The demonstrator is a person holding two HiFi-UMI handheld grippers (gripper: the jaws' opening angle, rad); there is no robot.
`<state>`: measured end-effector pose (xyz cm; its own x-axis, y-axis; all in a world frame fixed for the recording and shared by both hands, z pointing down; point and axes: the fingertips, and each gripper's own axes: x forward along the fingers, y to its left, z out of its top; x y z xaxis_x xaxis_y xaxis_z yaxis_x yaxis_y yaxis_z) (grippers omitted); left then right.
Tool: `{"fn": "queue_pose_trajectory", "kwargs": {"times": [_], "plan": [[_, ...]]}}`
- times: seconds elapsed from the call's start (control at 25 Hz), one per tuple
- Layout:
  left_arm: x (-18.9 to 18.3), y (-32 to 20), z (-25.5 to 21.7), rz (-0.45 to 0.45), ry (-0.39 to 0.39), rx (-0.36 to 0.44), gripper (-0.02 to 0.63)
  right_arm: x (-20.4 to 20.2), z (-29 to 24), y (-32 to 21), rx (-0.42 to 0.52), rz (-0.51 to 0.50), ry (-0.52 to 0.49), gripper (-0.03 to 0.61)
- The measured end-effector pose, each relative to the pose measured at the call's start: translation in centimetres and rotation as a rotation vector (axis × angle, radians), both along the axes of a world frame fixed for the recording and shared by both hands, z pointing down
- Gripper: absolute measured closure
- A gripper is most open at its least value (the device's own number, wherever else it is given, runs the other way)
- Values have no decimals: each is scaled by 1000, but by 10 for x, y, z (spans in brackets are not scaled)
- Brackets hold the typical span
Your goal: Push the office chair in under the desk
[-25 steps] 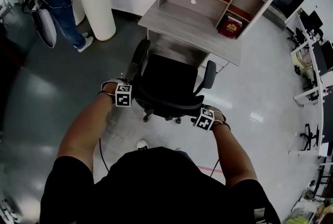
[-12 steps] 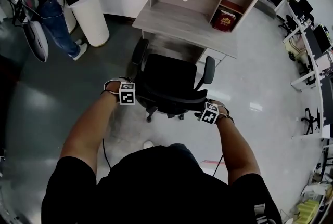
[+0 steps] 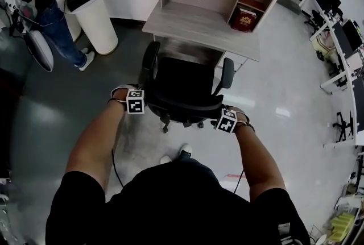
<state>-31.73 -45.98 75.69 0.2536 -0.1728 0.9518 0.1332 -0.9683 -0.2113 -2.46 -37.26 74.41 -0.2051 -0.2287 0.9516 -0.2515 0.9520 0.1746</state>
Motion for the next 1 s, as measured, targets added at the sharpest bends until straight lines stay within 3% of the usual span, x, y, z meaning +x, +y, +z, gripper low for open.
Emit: {"fn": "queue_pose_trajectory", "kwargs": {"times": [1.0], "plan": [[-20, -71, 1, 17, 4, -13, 410, -21, 3, -65, -15, -2, -11, 356]]}}
